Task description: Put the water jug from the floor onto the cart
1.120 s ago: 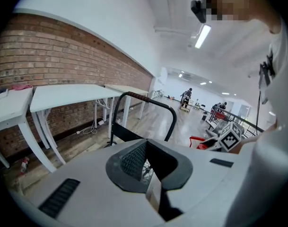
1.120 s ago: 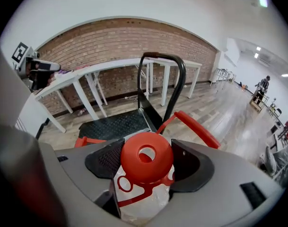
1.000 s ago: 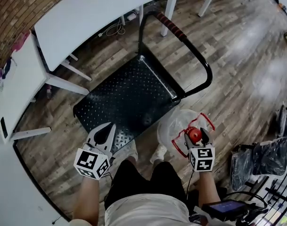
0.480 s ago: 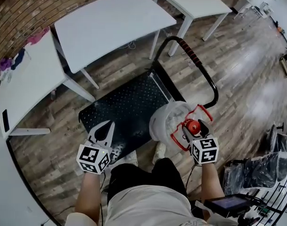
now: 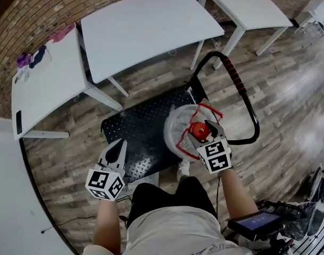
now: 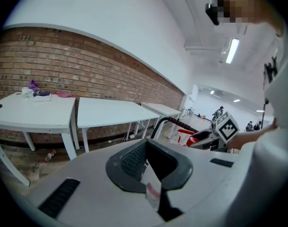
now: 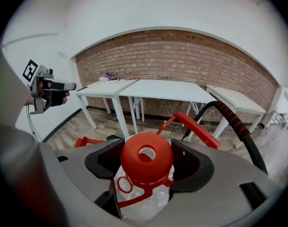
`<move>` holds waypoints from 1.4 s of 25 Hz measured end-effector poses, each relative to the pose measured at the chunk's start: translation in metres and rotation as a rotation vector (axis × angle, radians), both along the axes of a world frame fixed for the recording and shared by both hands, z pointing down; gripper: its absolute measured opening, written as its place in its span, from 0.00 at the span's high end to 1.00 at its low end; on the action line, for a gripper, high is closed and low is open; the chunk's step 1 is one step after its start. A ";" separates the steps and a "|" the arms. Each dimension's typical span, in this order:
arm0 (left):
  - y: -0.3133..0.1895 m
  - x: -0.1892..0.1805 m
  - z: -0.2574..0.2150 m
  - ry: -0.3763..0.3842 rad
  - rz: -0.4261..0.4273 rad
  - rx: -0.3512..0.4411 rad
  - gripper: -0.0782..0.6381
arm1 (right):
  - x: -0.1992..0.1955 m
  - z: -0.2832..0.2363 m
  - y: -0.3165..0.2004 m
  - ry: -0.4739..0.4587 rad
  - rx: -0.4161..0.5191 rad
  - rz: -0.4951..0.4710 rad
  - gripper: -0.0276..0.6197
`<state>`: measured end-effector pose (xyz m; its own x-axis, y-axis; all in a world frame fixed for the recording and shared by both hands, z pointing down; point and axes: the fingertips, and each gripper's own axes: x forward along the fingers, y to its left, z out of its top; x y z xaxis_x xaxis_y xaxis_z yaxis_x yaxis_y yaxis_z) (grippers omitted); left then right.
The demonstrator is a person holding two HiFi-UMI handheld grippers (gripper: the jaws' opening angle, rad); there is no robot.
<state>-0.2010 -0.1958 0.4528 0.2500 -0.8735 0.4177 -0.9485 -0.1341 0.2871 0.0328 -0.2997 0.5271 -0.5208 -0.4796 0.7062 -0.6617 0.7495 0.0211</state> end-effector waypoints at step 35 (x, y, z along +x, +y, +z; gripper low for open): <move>0.074 -0.015 0.051 -0.086 -0.424 -0.148 0.89 | -0.080 0.186 -0.214 0.072 -0.041 -0.106 0.48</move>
<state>-0.2163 -0.1216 0.5042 -0.1582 -0.8207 0.5490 -0.9321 0.3076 0.1913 -0.0469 -0.5140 0.7130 -0.5140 -0.3945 0.7617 -0.5767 0.8162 0.0336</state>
